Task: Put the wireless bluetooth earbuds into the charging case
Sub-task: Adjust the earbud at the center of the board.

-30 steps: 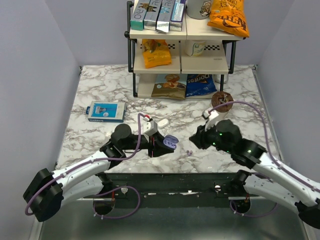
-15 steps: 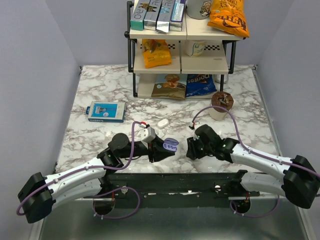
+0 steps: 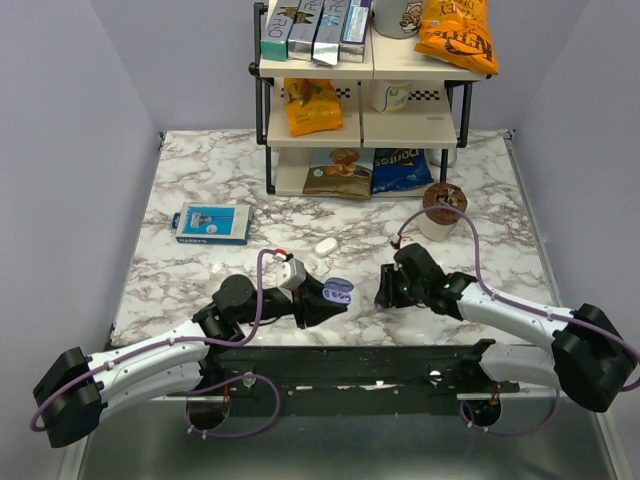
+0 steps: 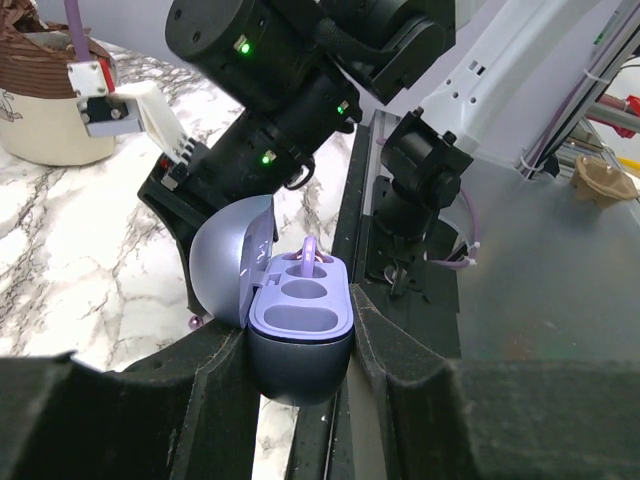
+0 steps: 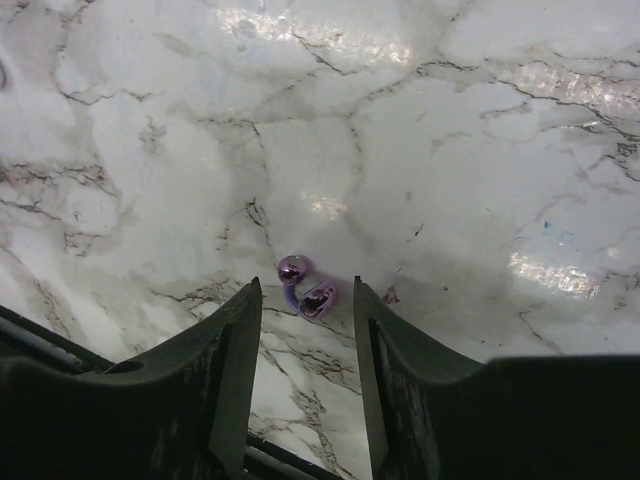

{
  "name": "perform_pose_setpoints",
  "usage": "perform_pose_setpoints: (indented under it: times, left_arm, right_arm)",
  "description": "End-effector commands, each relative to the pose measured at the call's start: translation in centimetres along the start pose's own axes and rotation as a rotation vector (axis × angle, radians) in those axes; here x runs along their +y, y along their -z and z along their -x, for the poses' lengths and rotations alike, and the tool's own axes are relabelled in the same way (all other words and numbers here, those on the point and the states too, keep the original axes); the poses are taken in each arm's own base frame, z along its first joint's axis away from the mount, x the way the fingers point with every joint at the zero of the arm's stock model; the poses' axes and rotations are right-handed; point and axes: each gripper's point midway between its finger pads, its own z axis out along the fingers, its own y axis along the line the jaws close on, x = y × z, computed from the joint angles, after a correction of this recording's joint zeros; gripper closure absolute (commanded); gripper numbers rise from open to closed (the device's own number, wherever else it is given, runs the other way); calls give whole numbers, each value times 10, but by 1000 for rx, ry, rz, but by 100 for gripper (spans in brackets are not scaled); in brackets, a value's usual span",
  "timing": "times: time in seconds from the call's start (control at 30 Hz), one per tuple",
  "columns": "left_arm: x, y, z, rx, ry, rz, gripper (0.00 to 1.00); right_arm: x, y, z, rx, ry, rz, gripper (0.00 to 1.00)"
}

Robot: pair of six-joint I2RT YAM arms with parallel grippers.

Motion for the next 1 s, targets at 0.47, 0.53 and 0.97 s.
perform_pose_setpoints:
  times: [0.47,0.53,0.97]
  left_arm:
    - [-7,-2,5,-45,-2,-14,100]
    - [-7,-3,6,-48,-5,-14,100]
    - [-9,-1,7,-61,-5,-9,100]
  right_arm:
    - [-6,-18,-24,45,-99,14,62]
    - [-5,-19,-26,53,-111,19,64]
    - [4,-16,-7,-34,-257,66,82]
